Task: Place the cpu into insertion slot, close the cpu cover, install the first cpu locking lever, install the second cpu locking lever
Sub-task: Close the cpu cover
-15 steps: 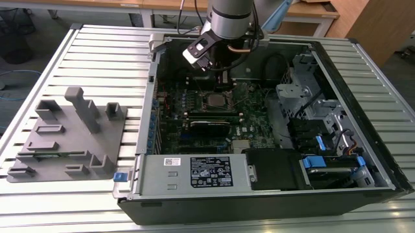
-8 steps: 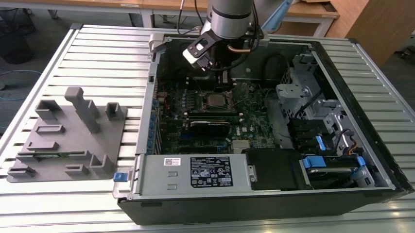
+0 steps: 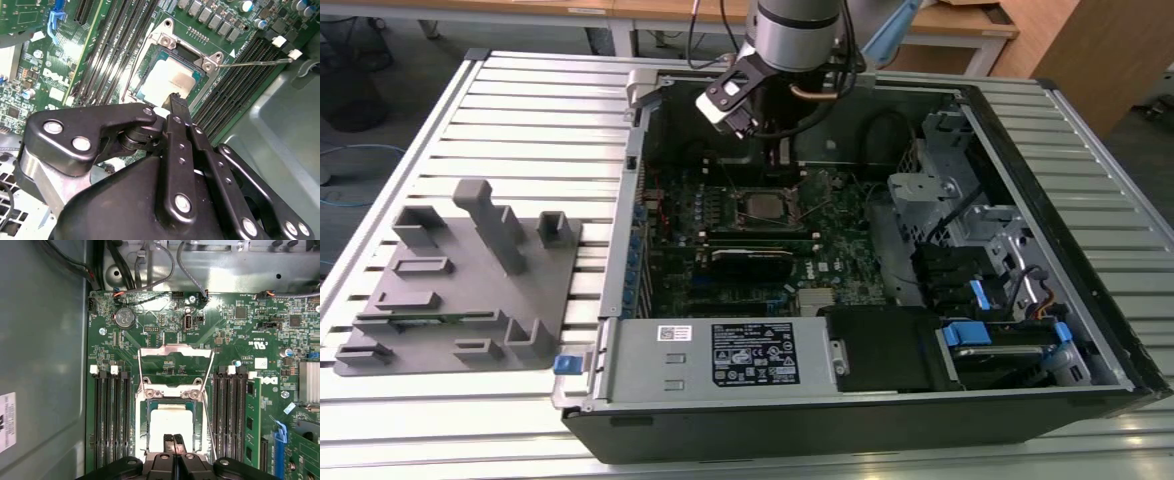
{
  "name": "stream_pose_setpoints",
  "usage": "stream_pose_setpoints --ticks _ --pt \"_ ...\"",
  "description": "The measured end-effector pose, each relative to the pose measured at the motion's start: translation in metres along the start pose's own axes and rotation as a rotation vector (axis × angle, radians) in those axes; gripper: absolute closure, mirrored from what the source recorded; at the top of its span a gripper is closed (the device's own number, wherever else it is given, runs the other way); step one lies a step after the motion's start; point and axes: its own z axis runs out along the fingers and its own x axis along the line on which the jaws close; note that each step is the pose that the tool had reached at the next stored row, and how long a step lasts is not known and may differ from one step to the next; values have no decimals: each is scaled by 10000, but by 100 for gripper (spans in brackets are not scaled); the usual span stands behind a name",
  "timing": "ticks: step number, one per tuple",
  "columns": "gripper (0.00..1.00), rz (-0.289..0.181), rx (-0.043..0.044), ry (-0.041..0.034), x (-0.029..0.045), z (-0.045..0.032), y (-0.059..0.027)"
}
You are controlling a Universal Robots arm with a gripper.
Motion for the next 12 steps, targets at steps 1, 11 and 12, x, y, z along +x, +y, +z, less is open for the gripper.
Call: stream_pose_setpoints --ticks 1,11,12 --pt "89 0 0 0 0 -20 0" --pt "89 0 0 1 -1 -126 1" --pt "89 0 0 0 -1 -127 2"
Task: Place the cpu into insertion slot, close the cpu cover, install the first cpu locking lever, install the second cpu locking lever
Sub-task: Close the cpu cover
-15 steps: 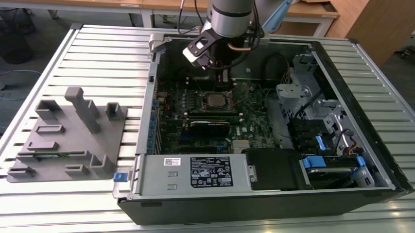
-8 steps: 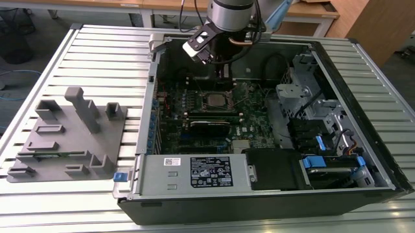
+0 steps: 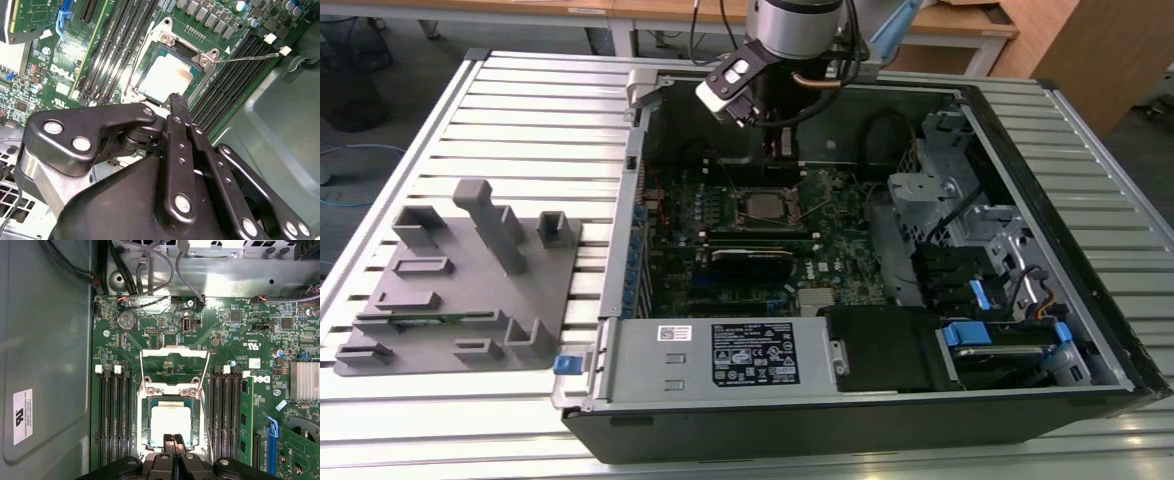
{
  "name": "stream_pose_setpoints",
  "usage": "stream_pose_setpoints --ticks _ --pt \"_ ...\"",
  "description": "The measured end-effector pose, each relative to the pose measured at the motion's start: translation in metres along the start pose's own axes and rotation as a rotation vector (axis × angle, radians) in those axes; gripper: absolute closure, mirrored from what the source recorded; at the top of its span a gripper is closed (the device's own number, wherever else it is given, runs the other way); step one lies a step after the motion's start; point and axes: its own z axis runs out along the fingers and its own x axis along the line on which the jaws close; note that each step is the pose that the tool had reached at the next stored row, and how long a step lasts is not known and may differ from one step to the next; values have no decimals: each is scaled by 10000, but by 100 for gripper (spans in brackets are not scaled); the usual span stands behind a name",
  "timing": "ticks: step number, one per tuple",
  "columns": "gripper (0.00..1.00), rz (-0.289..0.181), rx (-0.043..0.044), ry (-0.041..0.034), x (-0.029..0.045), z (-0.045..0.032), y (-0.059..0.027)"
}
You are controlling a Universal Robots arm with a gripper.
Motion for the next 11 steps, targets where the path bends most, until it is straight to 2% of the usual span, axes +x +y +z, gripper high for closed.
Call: stream_pose_setpoints --ticks 11 --pt "89 1 -22 -1 0 1 3"
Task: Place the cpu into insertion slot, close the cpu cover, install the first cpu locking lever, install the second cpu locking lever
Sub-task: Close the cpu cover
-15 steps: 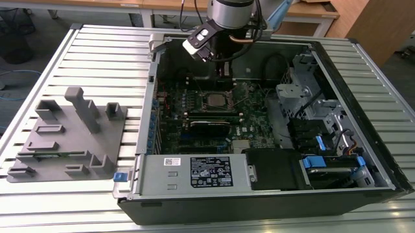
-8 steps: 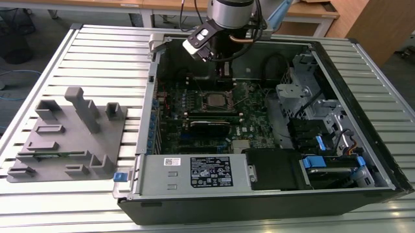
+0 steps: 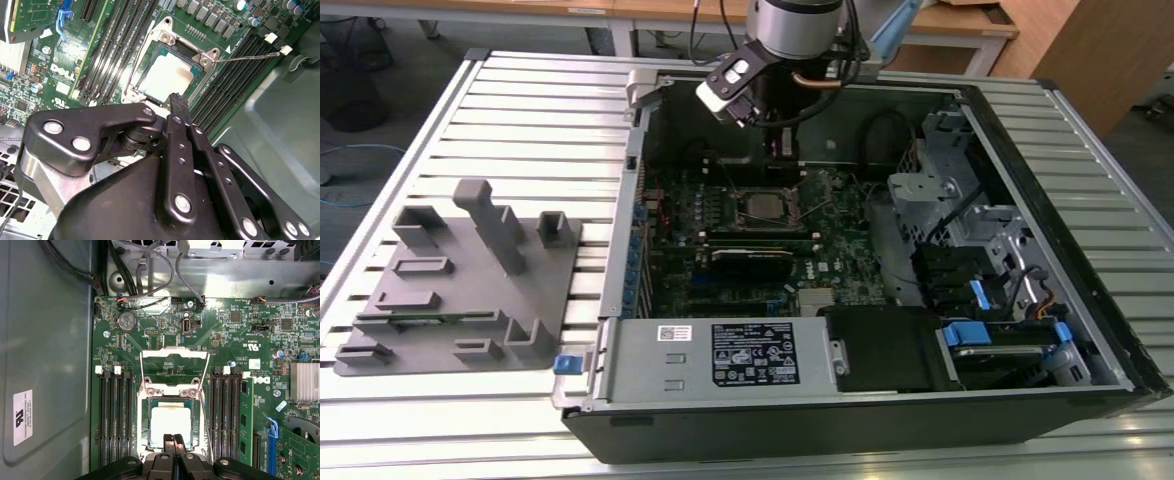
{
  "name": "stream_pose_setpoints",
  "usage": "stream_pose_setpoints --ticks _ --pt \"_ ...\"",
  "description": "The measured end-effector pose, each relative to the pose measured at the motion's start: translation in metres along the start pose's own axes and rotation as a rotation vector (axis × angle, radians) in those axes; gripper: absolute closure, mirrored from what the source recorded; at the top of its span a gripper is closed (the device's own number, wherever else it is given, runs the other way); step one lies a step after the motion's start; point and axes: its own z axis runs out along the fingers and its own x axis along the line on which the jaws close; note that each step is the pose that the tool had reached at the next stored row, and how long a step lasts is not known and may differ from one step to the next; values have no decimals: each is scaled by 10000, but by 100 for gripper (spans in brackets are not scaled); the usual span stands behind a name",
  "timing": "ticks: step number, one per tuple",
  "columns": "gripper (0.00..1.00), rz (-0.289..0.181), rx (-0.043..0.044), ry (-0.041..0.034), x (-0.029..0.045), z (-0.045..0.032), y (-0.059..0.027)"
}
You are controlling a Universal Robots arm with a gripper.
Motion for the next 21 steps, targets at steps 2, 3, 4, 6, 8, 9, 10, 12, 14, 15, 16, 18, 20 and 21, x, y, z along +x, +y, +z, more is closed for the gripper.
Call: stream_pose_setpoints --ticks 2,3,4,6,8,9,10,12,14,15,16,18,20,21 --pt "89 0 0 1 0 0 1" --pt "89 -1 2 -4 0 -7 1" --pt "89 -1 2 -3 0 -21 1" --pt "89 -1 1 -1 0 -54 2" --pt "89 -1 0 1 0 -58 2" --pt "89 -1 -2 3 0 -58 2" --pt "89 -1 -1 3 0 -59 2" --pt "89 -1 0 1 0 -61 2" --pt "89 -1 0 1 0 -61 3" --pt "89 -2 1 0 0 -61 8" --pt "89 -2 1 -1 0 -62 13" --pt "89 -1 1 0 0 -61 30" --pt "89 -1 1 0 0 -61 50" --pt "89 -1 1 0 0 -60 60"
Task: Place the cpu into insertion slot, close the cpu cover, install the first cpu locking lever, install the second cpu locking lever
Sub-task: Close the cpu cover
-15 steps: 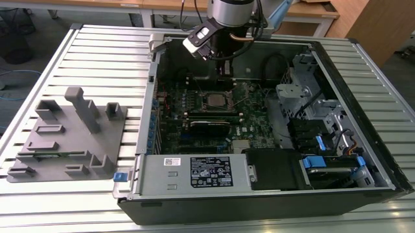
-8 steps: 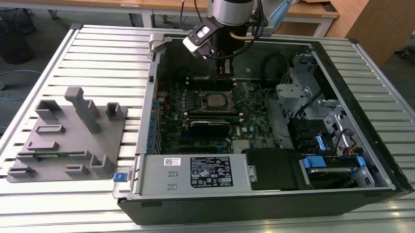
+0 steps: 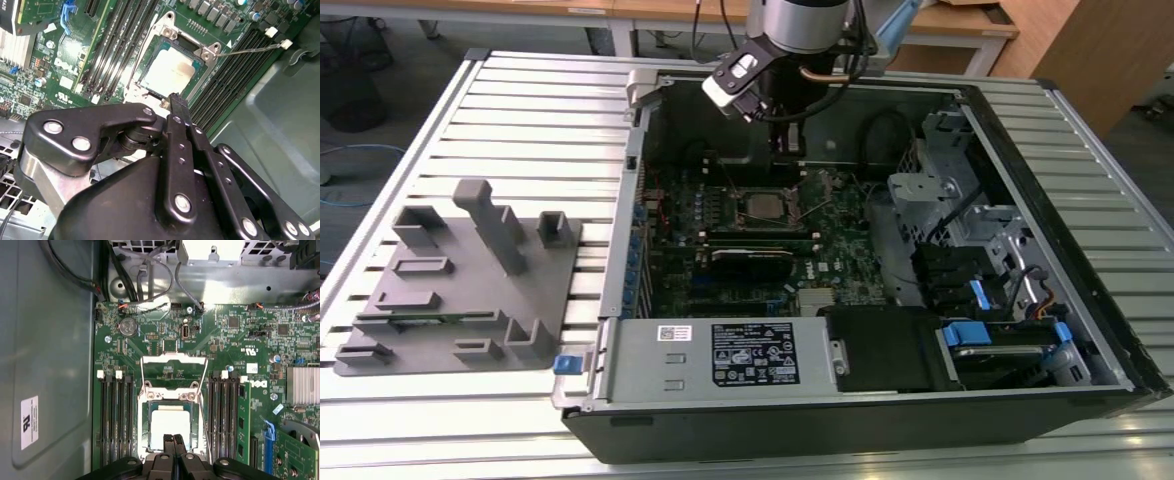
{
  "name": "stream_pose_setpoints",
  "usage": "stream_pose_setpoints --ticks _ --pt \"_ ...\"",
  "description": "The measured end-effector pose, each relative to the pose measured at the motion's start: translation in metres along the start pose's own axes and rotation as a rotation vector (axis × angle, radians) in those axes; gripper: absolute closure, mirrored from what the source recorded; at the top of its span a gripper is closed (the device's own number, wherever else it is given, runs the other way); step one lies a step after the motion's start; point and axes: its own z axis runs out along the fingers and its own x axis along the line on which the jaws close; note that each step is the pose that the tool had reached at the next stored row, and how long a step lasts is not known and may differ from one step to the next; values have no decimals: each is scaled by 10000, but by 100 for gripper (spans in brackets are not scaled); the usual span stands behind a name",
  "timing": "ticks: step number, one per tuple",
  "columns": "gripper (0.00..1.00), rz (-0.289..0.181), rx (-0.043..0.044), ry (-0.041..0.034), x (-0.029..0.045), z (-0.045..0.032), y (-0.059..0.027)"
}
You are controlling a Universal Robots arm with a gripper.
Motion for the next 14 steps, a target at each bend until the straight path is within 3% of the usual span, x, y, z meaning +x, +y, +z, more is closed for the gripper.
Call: stream_pose_setpoints --ticks 5,14 --pt "89 0 -1 0 0 1 50" --pt "89 -2 0 0 0 1 58"
